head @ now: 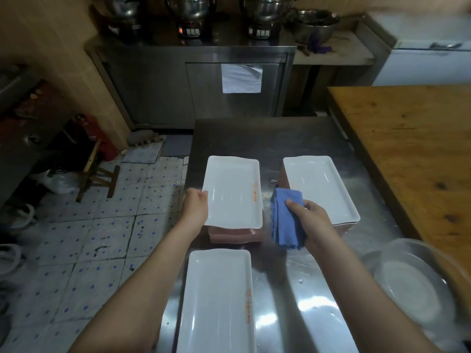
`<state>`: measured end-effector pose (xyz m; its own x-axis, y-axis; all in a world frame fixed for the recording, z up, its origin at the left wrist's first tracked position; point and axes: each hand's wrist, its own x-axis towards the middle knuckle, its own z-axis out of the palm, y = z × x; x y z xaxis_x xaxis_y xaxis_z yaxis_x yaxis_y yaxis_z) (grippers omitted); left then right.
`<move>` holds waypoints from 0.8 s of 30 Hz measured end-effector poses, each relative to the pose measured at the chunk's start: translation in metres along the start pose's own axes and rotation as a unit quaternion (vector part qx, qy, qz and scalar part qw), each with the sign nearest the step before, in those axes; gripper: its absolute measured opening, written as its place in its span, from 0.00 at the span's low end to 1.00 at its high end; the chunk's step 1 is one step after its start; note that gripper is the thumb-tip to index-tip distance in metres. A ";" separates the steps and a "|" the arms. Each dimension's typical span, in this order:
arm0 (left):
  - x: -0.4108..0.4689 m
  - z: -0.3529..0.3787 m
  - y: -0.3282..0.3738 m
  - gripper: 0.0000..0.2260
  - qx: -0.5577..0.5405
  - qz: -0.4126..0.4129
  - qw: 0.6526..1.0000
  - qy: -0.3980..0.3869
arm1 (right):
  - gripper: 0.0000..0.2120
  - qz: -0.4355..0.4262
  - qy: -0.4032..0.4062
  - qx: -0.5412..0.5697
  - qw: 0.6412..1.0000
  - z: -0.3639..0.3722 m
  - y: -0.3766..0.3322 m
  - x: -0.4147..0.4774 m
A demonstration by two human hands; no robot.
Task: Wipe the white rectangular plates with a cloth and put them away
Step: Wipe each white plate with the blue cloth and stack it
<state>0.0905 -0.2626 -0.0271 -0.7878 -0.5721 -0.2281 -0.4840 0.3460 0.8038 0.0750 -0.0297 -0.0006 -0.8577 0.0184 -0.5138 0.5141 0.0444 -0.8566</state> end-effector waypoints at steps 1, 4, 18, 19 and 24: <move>-0.001 0.000 0.006 0.13 -0.014 0.007 1.000 -0.011 | 0.10 -0.001 0.006 0.007 1.000 -0.002 -0.001 -0.003; -0.014 0.000 0.029 0.11 -0.054 0.035 0.997 -0.052 | 0.09 -0.012 0.036 0.031 0.999 -0.013 -0.006 -0.015; -0.103 0.092 0.151 0.13 -0.119 0.133 0.969 -0.171 | 0.06 -0.084 0.212 0.179 0.957 -0.152 -0.024 -0.075; -0.111 0.102 0.155 0.13 -0.111 0.142 0.967 -0.179 | 0.06 -0.084 0.219 0.189 0.954 -0.162 -0.021 -0.079; -0.155 0.146 0.168 0.08 -0.103 0.220 0.948 -0.206 | 0.06 -0.075 0.253 0.224 0.938 -0.205 -0.004 -0.096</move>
<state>0.0758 -0.0068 0.0629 -0.9986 -0.0525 -0.0077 -0.0234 0.3058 0.9518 0.1543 0.1726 0.0616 -0.7556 0.5227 -0.3948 0.2412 -0.3384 -0.9096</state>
